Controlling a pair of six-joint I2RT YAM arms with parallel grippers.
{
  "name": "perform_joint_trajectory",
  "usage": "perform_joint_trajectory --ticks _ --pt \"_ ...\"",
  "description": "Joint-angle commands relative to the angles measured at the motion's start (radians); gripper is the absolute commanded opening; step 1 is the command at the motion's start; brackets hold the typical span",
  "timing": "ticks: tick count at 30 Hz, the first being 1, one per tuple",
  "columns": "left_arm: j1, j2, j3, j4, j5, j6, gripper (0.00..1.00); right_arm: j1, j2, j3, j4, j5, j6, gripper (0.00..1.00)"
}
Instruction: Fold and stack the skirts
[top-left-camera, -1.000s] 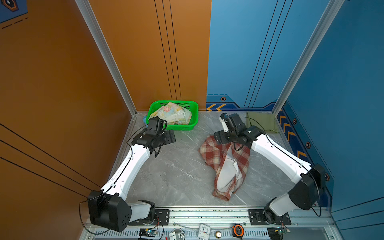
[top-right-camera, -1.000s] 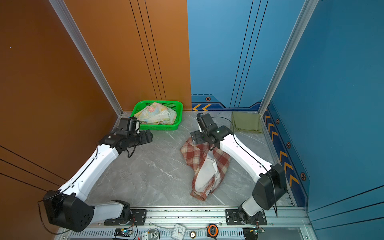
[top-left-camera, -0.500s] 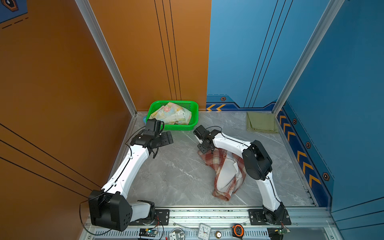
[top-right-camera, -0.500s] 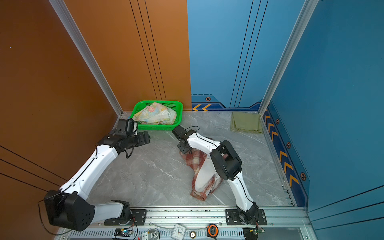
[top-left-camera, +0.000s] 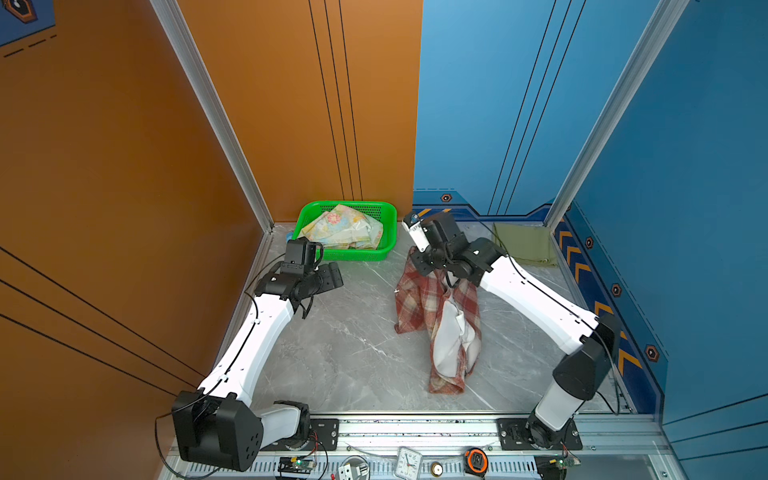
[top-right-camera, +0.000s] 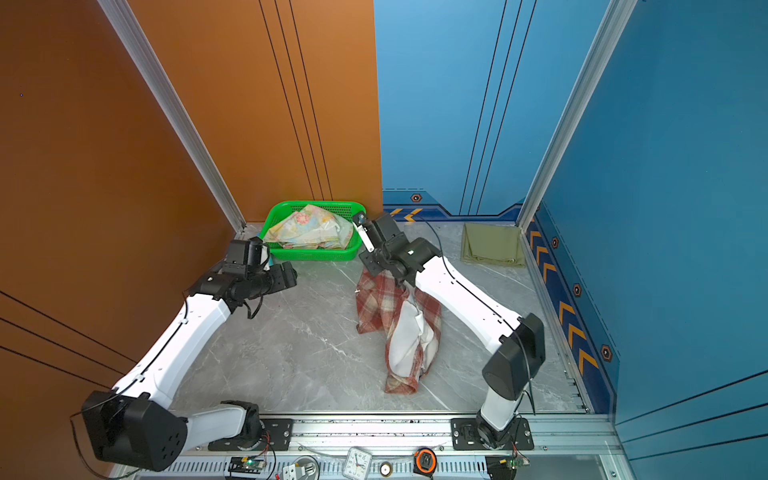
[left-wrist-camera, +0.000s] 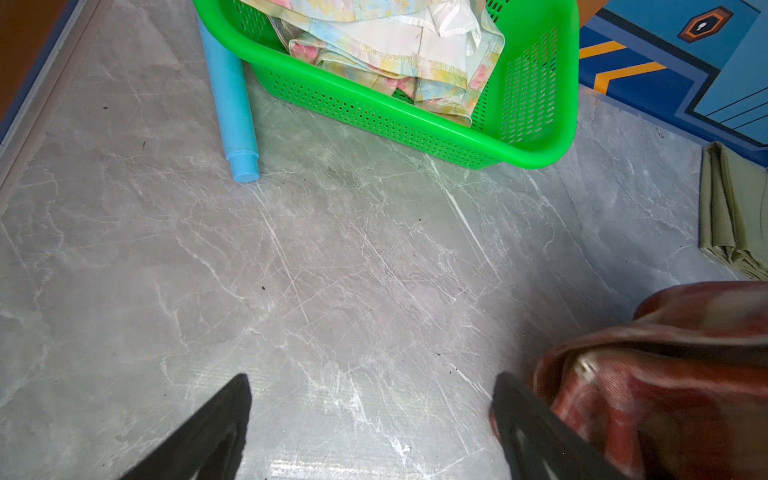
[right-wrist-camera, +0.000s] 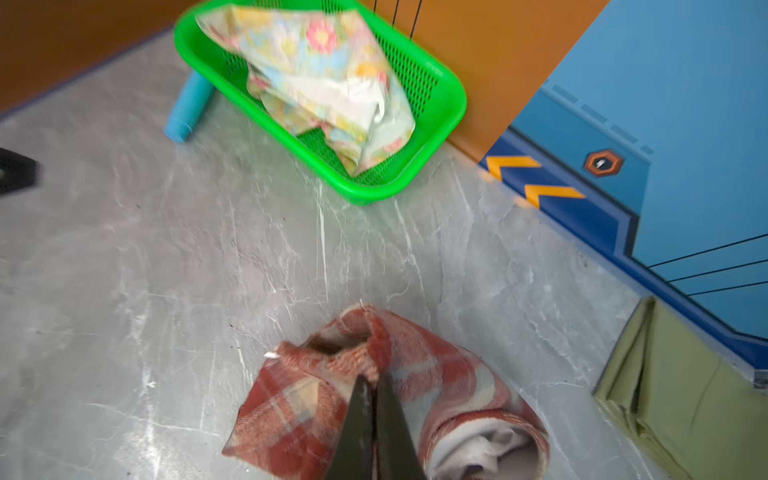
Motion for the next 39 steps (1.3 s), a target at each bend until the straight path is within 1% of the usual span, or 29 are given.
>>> perform_joint_trajectory --ticks 1,4,7,9,13,16,18,21,22,23,24,27,30,34,35,39 --pt "0.013 -0.021 -0.009 0.011 0.023 0.005 0.92 0.009 -0.074 0.113 -0.022 -0.065 -0.022 0.00" --pt "0.016 -0.022 0.006 0.011 0.028 0.004 0.92 0.005 -0.123 0.213 -0.046 -0.057 -0.007 0.00" --pt "0.014 -0.021 0.016 0.011 0.041 0.002 0.92 -0.004 -0.134 0.279 -0.081 -0.002 0.014 0.00" --pt "0.012 -0.023 0.020 0.011 0.054 0.004 0.91 -0.008 -0.141 0.280 -0.085 0.031 0.015 0.00" --pt "0.009 -0.049 0.005 0.027 0.099 0.021 0.90 -0.016 -0.146 0.264 -0.085 0.055 0.025 0.00" --pt "0.009 -0.074 -0.027 0.060 0.166 0.048 0.89 -0.022 -0.132 0.259 -0.085 0.080 0.042 0.00" --pt "0.003 -0.091 -0.054 0.085 0.232 0.074 0.87 -0.024 -0.120 0.256 -0.085 0.097 0.051 0.00" --pt "-0.033 -0.119 -0.096 0.107 0.274 0.102 0.87 -0.024 -0.106 0.250 -0.085 0.101 0.063 0.00" --pt "-0.056 -0.128 -0.105 0.111 0.269 0.108 0.88 -0.024 -0.101 0.248 -0.086 0.108 0.069 0.00" --pt "-0.084 -0.137 -0.146 0.121 0.265 0.112 0.87 -0.024 -0.094 0.248 -0.090 0.112 0.076 0.00" --pt "-0.112 -0.147 -0.171 0.137 0.259 0.115 0.87 -0.052 -0.090 0.247 -0.093 0.117 0.082 0.00" --pt "-0.239 -0.177 -0.243 0.185 0.158 0.126 0.88 -0.074 -0.080 0.243 -0.102 0.113 0.108 0.00" --pt "-0.362 -0.195 -0.319 0.269 0.064 0.119 0.88 -0.088 -0.075 0.244 -0.111 0.086 0.125 0.00" --pt "-0.529 -0.183 -0.390 0.377 -0.088 0.170 0.89 -0.093 -0.070 0.270 -0.134 0.072 0.126 0.00" --pt "-0.564 -0.175 -0.403 0.411 -0.124 0.191 0.89 -0.094 -0.068 0.281 -0.143 0.068 0.126 0.00" --pt "-0.661 -0.106 -0.436 0.565 -0.214 0.266 0.92 -0.100 -0.076 0.303 -0.154 0.039 0.129 0.00"
